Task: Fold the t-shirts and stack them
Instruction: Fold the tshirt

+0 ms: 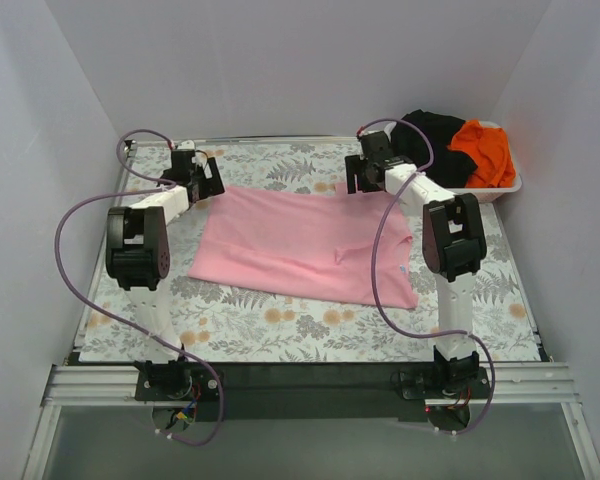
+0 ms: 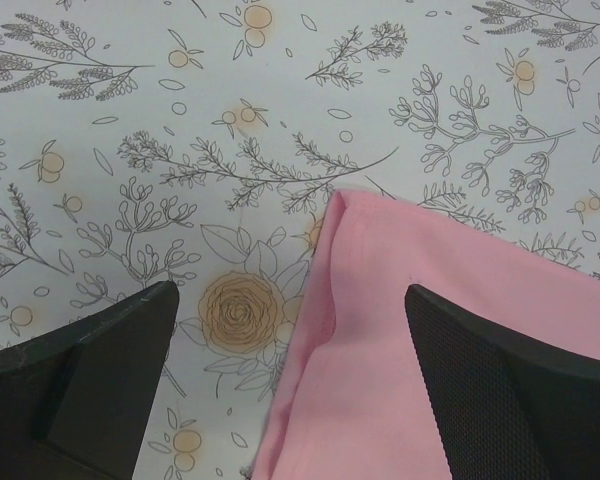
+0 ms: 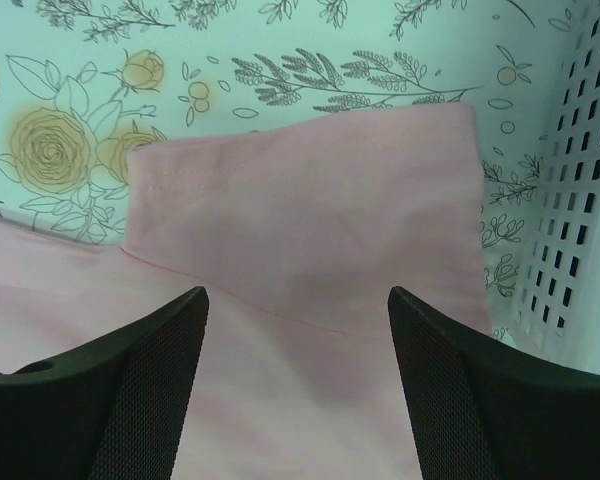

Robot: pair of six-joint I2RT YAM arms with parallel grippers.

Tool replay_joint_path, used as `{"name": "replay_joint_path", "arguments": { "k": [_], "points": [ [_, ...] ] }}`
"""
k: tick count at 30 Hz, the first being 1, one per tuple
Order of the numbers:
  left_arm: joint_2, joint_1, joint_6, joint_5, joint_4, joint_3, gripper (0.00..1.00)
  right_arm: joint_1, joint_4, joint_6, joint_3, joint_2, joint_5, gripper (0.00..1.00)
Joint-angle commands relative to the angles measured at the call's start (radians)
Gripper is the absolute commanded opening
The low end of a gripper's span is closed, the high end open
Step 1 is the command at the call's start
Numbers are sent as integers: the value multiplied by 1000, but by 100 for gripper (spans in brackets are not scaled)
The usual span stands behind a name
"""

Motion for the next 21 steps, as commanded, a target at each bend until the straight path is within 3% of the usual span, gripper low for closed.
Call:
{"name": "replay_joint_path", "arguments": {
  "k": [1,12,21],
  "points": [
    [16,11,24,69,43,58,89,8,3,-21,49,-7,15,66],
    [165,-1,4,100,41,200,82,8,39,-16,-90,-87,19,65],
    [226,-46,37,45,6,274,75,8,58,-13,-152,-127,19,65]
  ]
}}
